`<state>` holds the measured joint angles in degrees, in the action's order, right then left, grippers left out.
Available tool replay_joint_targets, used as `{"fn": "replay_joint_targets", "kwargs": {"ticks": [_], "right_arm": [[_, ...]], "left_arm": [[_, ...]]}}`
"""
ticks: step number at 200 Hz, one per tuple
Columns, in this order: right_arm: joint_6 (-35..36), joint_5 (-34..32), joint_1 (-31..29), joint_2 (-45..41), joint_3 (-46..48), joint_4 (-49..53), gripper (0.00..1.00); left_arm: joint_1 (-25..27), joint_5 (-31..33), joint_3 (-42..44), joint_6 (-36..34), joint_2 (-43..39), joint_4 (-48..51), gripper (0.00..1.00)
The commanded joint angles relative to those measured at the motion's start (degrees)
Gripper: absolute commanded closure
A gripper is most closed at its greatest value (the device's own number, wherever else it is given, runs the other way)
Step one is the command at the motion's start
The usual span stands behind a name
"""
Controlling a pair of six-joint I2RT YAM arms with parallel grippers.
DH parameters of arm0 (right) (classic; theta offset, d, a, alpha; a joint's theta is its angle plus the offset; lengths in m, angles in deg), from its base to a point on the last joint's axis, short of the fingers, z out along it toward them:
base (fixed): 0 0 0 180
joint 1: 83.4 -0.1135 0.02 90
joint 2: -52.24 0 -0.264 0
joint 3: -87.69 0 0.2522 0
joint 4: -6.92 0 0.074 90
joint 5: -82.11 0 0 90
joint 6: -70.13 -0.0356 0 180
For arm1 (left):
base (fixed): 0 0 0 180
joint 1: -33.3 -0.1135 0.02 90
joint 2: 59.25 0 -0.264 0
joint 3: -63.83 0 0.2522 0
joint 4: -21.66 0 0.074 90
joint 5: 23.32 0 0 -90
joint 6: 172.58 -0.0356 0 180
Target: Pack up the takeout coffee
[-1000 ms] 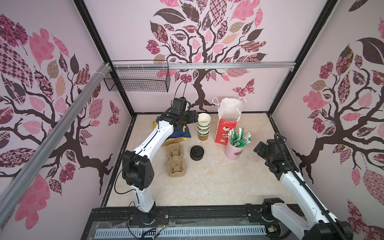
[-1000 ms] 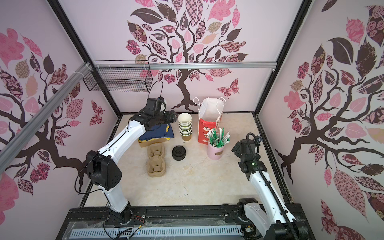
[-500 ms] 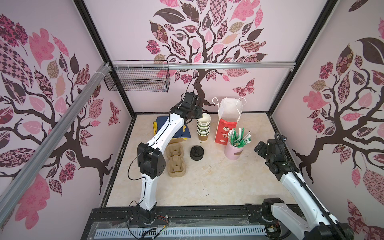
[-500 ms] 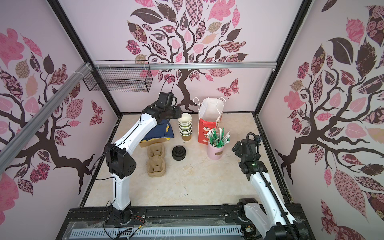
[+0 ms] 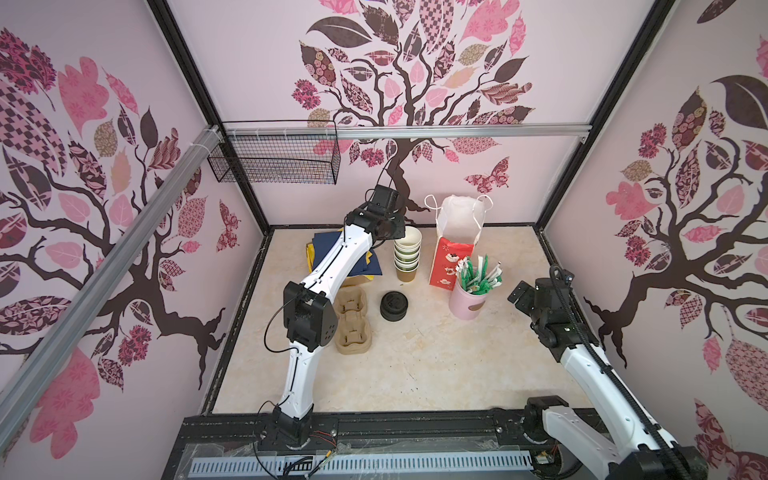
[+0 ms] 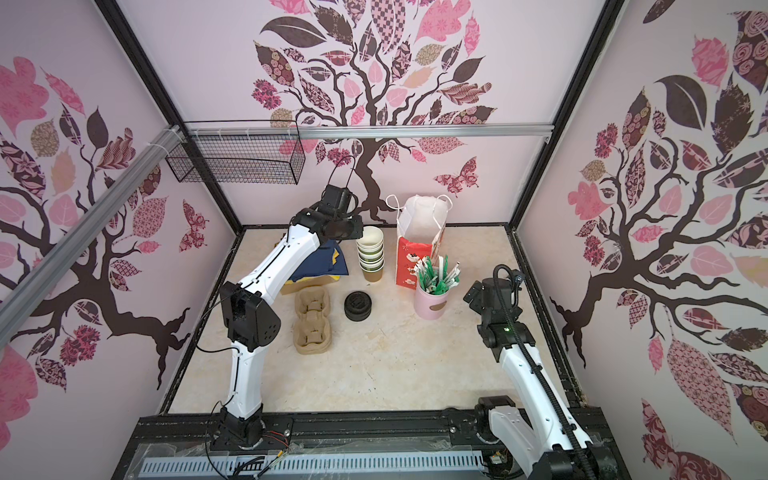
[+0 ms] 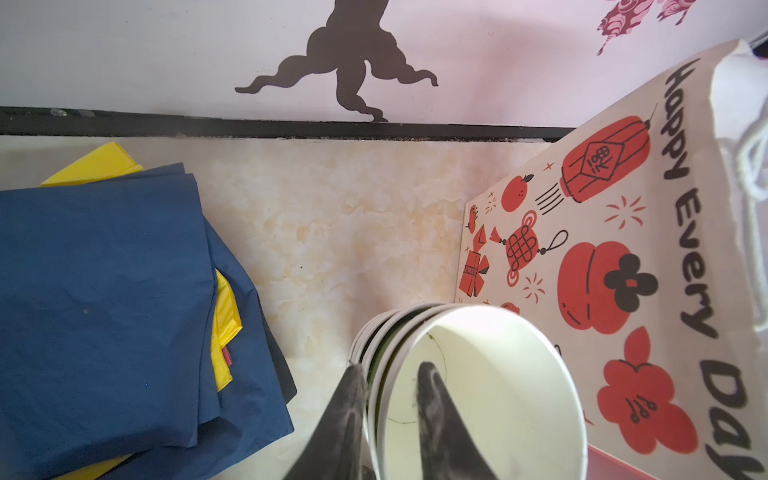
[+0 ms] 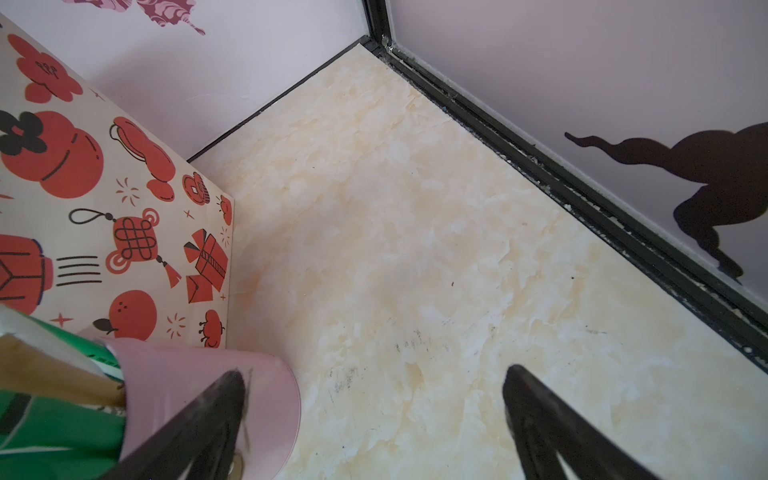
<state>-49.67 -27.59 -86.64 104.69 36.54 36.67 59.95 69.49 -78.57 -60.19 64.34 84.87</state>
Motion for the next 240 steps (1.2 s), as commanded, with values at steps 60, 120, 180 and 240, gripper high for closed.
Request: {"fn": "replay_joint_targets", "kwargs": {"ticks": [60,120,180,240], "right_arm": [[-0.76,-0.77,-0.03,0.12,-0.23,-0.95,0.00],[-1.05,-1.12,-0.05,0.10,-0.38,-1.00,0.01],[-1.20,-1.57,0.05,-0.09,-0.41,-1.10,0.00],[-1.52,-1.74,0.00,-0.65,-0.14,-0.88,0.00]], "left_arm": [[0.16,0.98,-2.64,-1.30,2.11,1.99,0.79],[0.22,0.35,-3.11,-1.54,2.55,2.40,0.86],[0.15,1.05,-3.02,-1.65,0.64,2.06,0.98],[0.28,2.50,-3.00,-2.32,-1.76,2.07,1.00]]}}
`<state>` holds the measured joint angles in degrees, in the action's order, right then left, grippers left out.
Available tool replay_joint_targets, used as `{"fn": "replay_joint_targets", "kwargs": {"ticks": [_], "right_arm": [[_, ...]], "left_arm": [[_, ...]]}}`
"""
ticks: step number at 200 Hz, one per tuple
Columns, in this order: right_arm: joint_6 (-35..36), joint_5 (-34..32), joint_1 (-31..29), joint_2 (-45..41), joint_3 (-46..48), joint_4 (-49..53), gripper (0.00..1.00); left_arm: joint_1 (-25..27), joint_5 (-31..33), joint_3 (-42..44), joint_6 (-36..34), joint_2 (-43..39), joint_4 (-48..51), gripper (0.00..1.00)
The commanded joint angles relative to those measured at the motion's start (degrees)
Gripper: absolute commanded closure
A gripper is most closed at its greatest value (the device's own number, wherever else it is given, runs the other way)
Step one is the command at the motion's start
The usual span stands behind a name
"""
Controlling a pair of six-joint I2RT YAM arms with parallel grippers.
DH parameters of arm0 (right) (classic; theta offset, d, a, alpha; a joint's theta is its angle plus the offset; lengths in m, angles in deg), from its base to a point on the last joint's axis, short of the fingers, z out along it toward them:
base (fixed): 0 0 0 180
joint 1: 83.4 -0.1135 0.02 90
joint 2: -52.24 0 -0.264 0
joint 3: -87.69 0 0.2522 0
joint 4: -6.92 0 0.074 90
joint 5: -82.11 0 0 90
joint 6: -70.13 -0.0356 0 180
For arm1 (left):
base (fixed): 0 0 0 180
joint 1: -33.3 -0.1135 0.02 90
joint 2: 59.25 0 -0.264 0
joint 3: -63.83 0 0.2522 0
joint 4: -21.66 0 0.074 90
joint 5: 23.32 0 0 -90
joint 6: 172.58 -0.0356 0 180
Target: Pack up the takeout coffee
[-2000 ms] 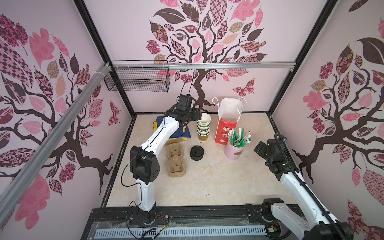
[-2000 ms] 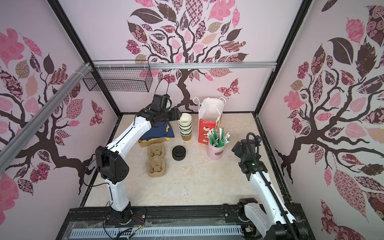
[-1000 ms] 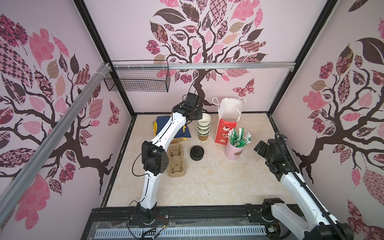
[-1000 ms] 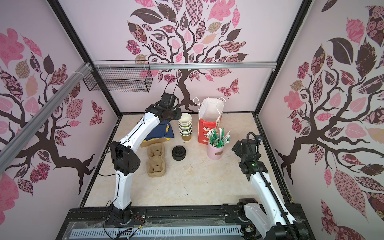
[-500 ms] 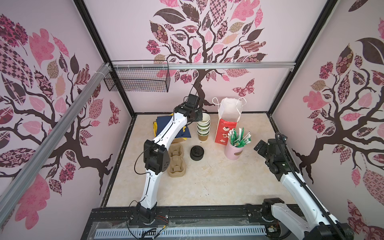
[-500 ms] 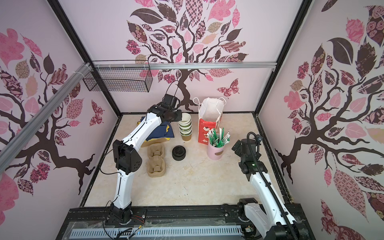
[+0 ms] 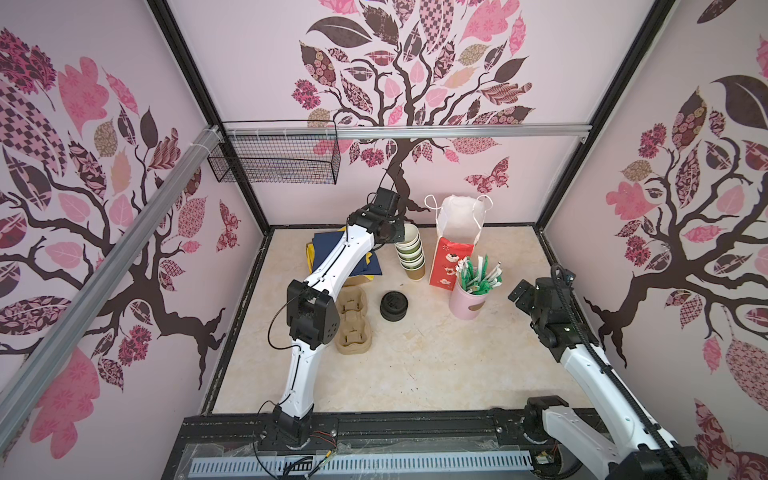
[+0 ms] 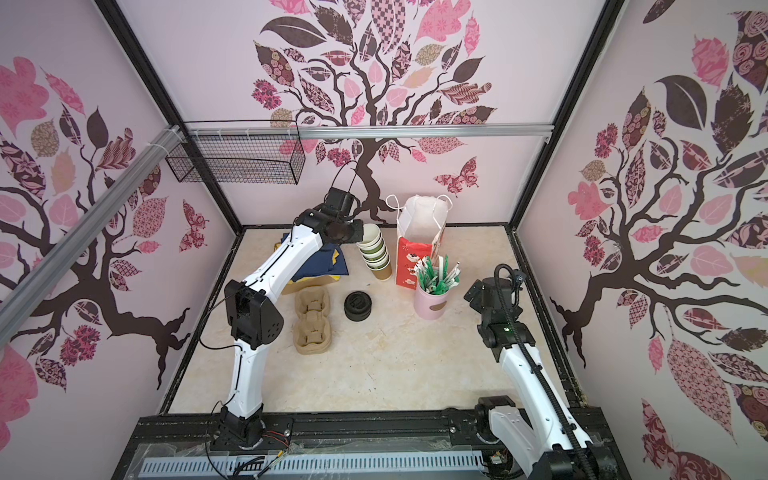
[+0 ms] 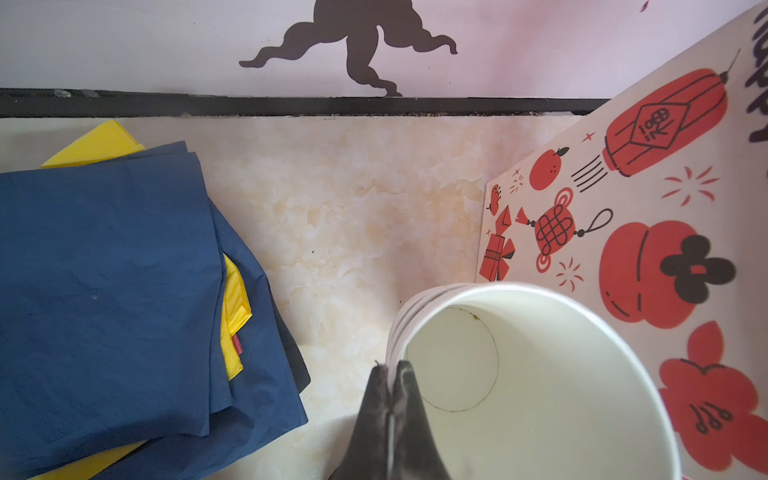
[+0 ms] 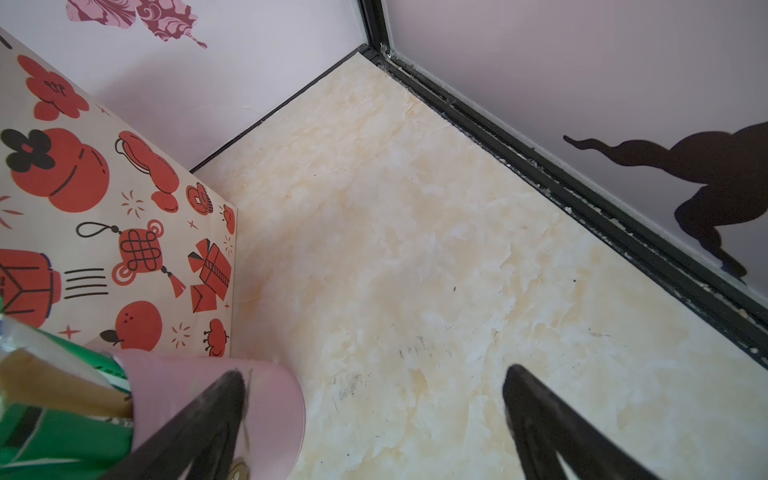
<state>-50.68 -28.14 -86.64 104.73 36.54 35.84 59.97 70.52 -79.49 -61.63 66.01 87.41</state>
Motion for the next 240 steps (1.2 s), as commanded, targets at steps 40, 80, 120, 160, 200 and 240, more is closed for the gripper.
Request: {"fn": "replay_joint_targets", "kwargs": {"ticks": [40,80,120,160,200,240], "right_arm": [[-0.64,-1.19,-0.01,-0.90,-0.06,0.19,0.00],[-0.35,-1.17,0.03,-1.06,-0.23,0.45,0.00],[0.23,-1.28,-0.01,-1.84,-0.14,0.86,0.00],[0.83,-1.68,0.00,-2.68,0.12,1.11,0.00],[1.36,-1.81,0.00,-2.57,-0.14,0.93,0.00],[1.47,-1.68,0.02,-2.20,-0.40,0.58,0.00]], "left_arm": [[1.53,4.03,-5.15,-3.74,-1.78,4.38,1.00],[2.48,1.65,-6.13,-3.61,-0.14,5.02,1.00],[3.48,1.24,-6.15,-3.85,0.68,4.80,0.98],[3.68,2.75,-6.30,-4.04,1.36,4.79,0.91],[3.80,5.28,-8.29,-4.73,2.71,5.26,0.82],[3.86,4.46,-8.59,-4.68,2.94,4.36,0.83]]}}
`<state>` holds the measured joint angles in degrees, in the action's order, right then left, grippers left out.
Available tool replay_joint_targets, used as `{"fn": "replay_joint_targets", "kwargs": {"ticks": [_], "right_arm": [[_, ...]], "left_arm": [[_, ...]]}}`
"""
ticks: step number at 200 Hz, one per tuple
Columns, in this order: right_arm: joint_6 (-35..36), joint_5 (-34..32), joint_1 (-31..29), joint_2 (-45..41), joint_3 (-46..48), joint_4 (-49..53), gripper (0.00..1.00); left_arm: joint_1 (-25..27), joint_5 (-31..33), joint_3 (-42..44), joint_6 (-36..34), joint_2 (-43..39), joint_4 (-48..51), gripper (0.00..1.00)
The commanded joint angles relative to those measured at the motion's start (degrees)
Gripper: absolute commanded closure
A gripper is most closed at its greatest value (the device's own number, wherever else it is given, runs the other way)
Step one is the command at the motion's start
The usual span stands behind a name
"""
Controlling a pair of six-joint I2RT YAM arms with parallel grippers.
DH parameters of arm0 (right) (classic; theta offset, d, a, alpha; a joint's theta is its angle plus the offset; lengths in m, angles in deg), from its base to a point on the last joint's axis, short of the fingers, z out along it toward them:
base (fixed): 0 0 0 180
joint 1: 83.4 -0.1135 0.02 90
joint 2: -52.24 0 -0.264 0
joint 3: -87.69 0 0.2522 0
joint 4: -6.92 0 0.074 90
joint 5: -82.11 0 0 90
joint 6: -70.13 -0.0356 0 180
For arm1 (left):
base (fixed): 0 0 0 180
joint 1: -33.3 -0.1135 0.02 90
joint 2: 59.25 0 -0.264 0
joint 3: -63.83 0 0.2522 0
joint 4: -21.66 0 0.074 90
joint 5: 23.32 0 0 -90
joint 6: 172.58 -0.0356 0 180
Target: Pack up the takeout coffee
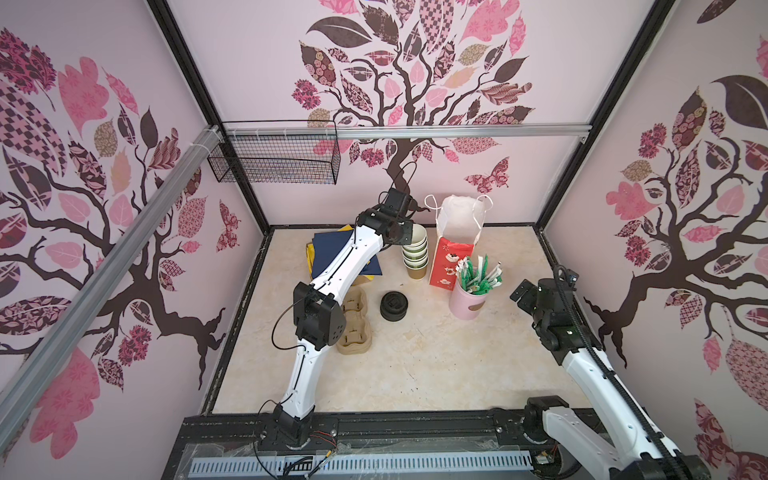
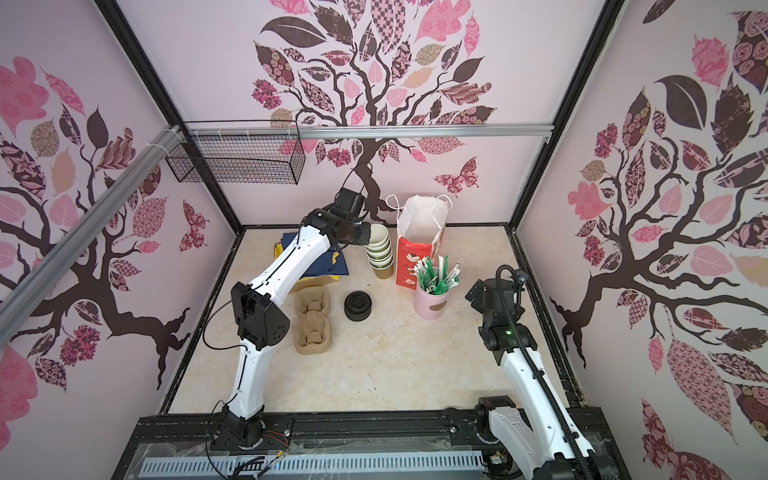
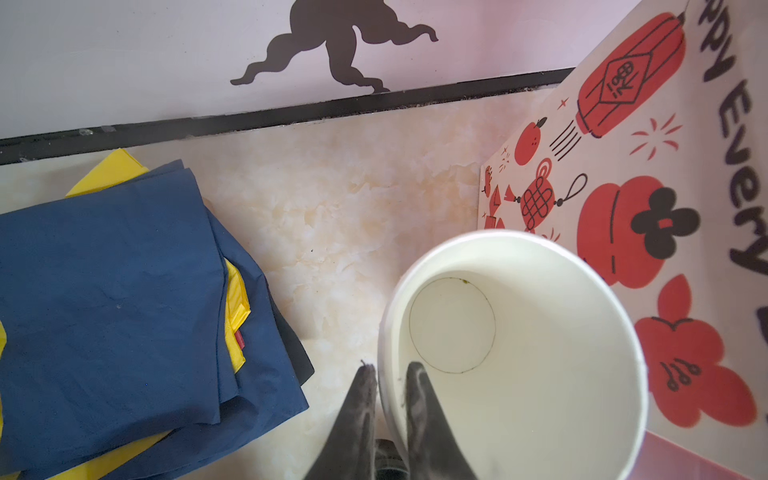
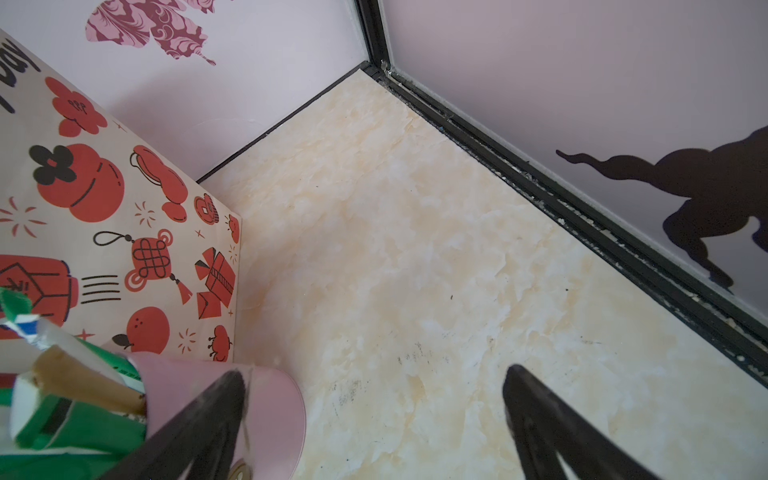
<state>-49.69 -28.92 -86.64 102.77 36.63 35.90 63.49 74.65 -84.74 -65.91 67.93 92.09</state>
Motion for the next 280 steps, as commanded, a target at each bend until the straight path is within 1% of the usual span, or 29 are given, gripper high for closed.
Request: {"fn": "replay_joint_targets", "kwargs": {"ticks": [1,119,131,160,190,202,216,237,254,260,280], "right_arm": [[0.48,-0.92,0.01,-0.24,-0.49,0.51,0.00],[0.95,-1.02,0.02,-0.29,-0.85,0.68,0.00],[1.08,-1.02,-0.02,-0.35,-0.85,0.64,0.00],[1.48,-1.24,0.04,-0.85,-1.10,1.06,0.00],[3.50,-1.37,0.03,-1.80,-2.93,3.21,0.00],[4.59,-0.92,0.00,-1.78,-5.05,5.39,0.00],[5.92,0.33,-0.04,-1.61,-8.38,8.38,0.01],[7.75,2.98,0.00,-0.76,-14.17,11.77,0.01],[8.86,6.38,-0.06,0.73,-19.42,14.02,0.02],[9.13,7.67,-0.08,1.50,-21.48,14.77,0.03],[9.63,12.23,-0.17,4.84,-27.96,16.88,0.05]], "left_arm": [[0.36,0.31,-3.36,-0.40,1.04,-0.36,0.83],[0.42,-1.06,-4.80,1.00,1.26,-1.24,0.97],[0.41,-1.33,-4.84,1.22,1.54,-1.12,0.97],[0.45,-1.61,-5.21,2.03,1.01,-1.59,0.94],[0.18,0.09,-3.66,2.66,-2.87,-3.40,0.87],[-0.61,0.00,-0.97,3.43,-5.67,-4.69,0.85],[-2.40,-1.24,4.16,5.12,-10.00,-6.89,0.83],[-5.78,-2.99,15.22,7.25,-18.61,-11.55,0.82],[-8.32,-3.22,23.07,7.94,-25.30,-14.34,0.78],[-9.19,-3.18,27.31,8.18,-27.43,-15.17,0.77],[-11.91,-3.87,35.88,9.15,-33.99,-18.30,0.73]]}}
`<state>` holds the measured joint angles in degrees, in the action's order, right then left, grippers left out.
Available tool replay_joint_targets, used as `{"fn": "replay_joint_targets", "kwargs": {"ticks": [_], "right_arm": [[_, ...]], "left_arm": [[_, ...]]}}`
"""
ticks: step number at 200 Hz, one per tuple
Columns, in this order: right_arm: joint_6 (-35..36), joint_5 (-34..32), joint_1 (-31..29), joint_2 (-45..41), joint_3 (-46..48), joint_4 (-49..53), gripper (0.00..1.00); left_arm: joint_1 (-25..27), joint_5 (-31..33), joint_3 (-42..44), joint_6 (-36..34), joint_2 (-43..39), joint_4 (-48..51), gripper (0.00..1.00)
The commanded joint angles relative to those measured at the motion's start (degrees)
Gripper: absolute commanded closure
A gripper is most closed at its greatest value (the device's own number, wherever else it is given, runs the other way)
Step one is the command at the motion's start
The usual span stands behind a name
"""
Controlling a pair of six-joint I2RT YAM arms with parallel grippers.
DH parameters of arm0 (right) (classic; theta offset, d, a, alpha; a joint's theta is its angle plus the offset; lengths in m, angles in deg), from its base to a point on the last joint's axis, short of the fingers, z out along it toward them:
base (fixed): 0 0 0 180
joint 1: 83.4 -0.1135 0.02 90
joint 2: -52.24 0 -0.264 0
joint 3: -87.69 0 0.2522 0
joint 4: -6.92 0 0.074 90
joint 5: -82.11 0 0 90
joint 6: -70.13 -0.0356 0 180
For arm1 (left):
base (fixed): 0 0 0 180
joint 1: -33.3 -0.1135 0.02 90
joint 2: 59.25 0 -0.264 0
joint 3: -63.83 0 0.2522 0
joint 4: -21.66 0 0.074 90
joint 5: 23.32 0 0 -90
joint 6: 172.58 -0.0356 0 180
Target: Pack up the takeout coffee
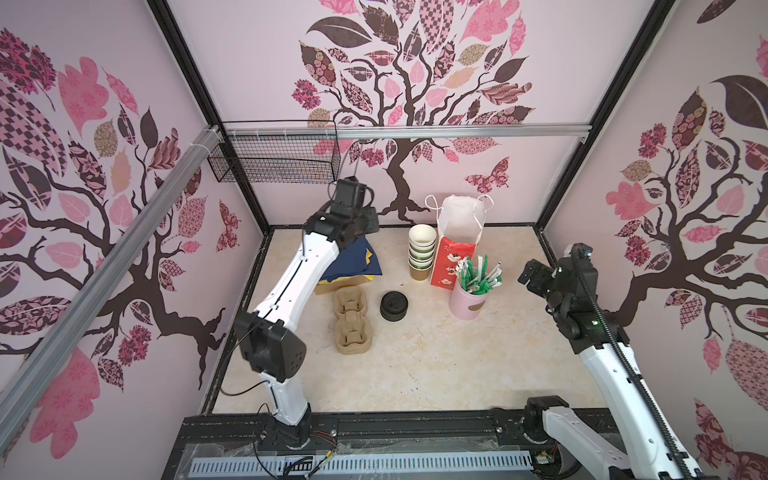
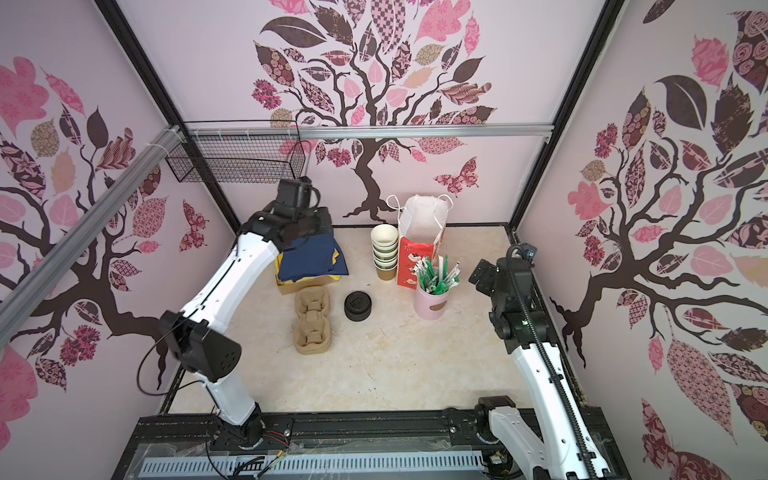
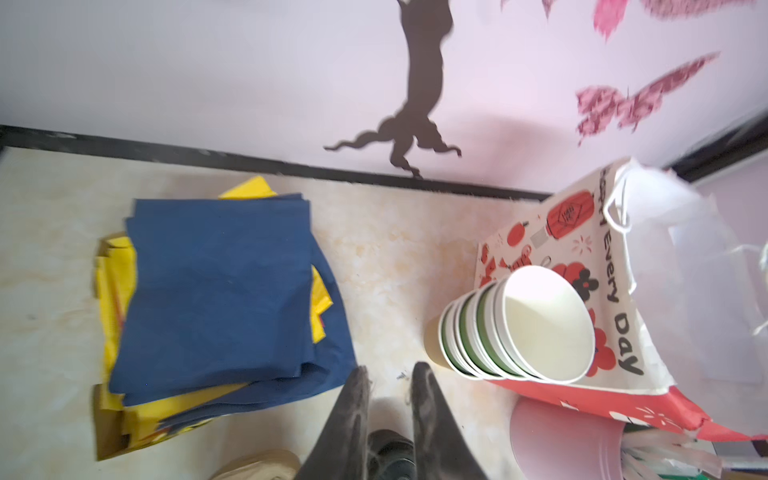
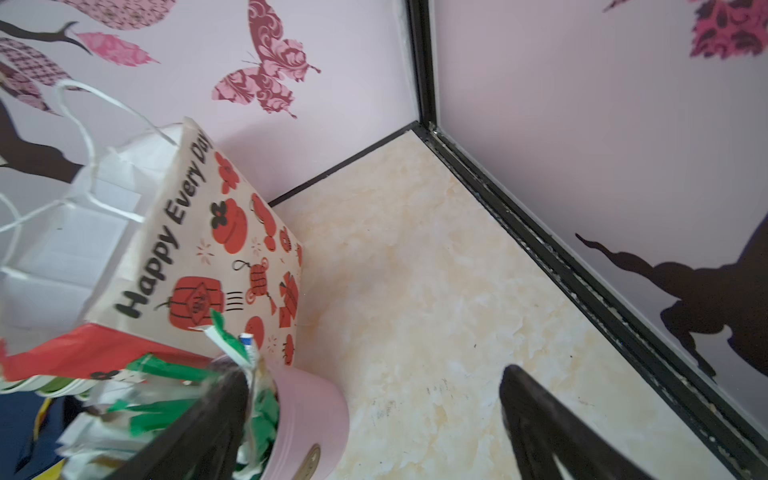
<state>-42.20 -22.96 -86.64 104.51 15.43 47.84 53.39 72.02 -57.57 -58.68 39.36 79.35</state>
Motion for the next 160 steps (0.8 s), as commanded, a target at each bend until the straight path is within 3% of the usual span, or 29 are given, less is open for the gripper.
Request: {"fn": "replay_joint_targets", "kwargs": {"ticks": [1,30,82,160], "right_arm": [[2.17,6.45,-0.18,3.27,-7.09,5.02,0.05],[2.53,11.49,-2.74,8.00,-15.06,5.15,0.08],[2.76,14.63,-11.36,19.01,-29.13,6.75,0.12],[4.86,13.22,-20.61,32.64,-38.26,3.63,0.16]], "left_arm": [[-1.86,-1.27,9.09,1.93,-5.74,-5.67,0.73],[-4.29,-2.78,17.64,3.48,-11.44,-8.46,0.70],[-6.73,-3.12,28.64,7.68,-17.89,-13.95,0.69],[-7.18,-3.92,41.74,14.76,-24.49,-21.05,0.69]]}}
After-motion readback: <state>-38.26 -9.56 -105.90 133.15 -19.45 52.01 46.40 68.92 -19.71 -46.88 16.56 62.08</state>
